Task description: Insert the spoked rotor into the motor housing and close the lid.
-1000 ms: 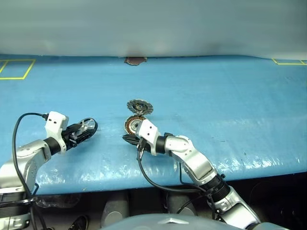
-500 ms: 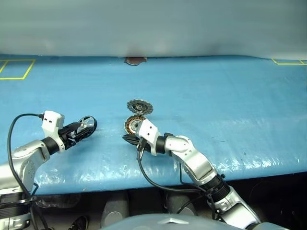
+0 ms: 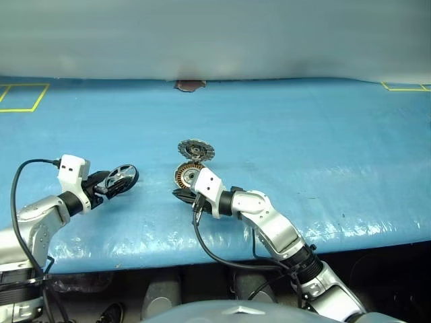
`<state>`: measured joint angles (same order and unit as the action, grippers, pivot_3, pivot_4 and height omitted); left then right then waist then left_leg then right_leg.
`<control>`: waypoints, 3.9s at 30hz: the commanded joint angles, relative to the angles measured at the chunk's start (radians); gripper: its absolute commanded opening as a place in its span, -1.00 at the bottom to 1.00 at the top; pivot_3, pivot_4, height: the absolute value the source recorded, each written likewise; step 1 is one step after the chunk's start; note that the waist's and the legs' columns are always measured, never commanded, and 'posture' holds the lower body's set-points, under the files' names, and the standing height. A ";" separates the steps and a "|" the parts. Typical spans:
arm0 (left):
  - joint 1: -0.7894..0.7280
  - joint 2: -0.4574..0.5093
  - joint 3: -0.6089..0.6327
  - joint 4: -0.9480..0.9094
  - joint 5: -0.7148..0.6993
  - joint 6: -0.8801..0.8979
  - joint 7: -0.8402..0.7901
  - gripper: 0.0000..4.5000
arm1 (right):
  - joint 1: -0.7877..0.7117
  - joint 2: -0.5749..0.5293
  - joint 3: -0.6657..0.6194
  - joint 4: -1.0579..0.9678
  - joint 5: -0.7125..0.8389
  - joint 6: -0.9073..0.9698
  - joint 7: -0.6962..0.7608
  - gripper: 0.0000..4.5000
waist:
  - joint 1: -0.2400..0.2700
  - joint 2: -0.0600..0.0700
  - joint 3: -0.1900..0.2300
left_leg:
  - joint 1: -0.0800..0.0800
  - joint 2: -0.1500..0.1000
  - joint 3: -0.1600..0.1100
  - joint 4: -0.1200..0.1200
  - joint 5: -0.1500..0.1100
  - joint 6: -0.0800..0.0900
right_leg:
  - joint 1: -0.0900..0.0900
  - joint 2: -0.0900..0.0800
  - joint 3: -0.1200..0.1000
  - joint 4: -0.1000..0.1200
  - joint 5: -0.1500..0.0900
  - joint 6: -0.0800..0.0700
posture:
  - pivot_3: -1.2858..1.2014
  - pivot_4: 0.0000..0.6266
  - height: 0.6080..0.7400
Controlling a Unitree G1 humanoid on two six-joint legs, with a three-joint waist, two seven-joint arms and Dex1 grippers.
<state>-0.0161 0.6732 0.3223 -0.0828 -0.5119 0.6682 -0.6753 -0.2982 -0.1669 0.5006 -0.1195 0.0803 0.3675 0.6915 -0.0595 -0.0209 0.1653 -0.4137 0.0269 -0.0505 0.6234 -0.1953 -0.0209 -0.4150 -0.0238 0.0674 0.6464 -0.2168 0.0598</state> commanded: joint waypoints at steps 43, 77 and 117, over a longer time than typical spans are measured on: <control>-0.066 -0.007 0.002 0.121 0.070 -0.017 0.079 0.42 | -0.006 0.010 -0.008 -0.005 -0.006 -0.038 -0.035 -1.00 | 0.000 -0.001 0.000 | 0.000 0.000 0.000 0.002 0.000 0.000 | 0.000 0.000 0.000 0.001 0.000 0.000 | 0.03 -0.52 1.00; -0.113 -0.022 -0.015 0.132 0.086 -0.082 0.056 0.42 | -0.002 0.016 -0.022 0.008 -0.023 -0.045 -0.053 -1.00 | 0.000 -0.001 -0.001 | 0.000 0.000 0.000 0.002 0.000 0.000 | 0.001 0.000 0.000 0.001 0.001 0.001 | 0.03 -0.52 1.00; -0.153 -0.019 -0.016 0.152 0.019 -0.029 0.002 -0.31 | 0.014 0.010 -0.033 -0.013 -0.025 -0.043 -0.088 -1.00 | 0.000 -0.002 -0.001 | 0.000 0.000 0.000 0.003 0.000 0.000 | 0.001 0.000 0.000 0.002 0.000 0.001 | 0.03 -0.52 1.00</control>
<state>-0.1532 0.6508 0.3002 0.0748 -0.5069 0.6614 -0.6822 -0.2864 -0.1619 0.4824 -0.0903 0.0527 0.3470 0.6066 -0.0598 -0.0229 0.1644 -0.4133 0.0267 -0.0506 0.6261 -0.1953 -0.0210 -0.4145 -0.0237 0.0677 0.6483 -0.2164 0.0603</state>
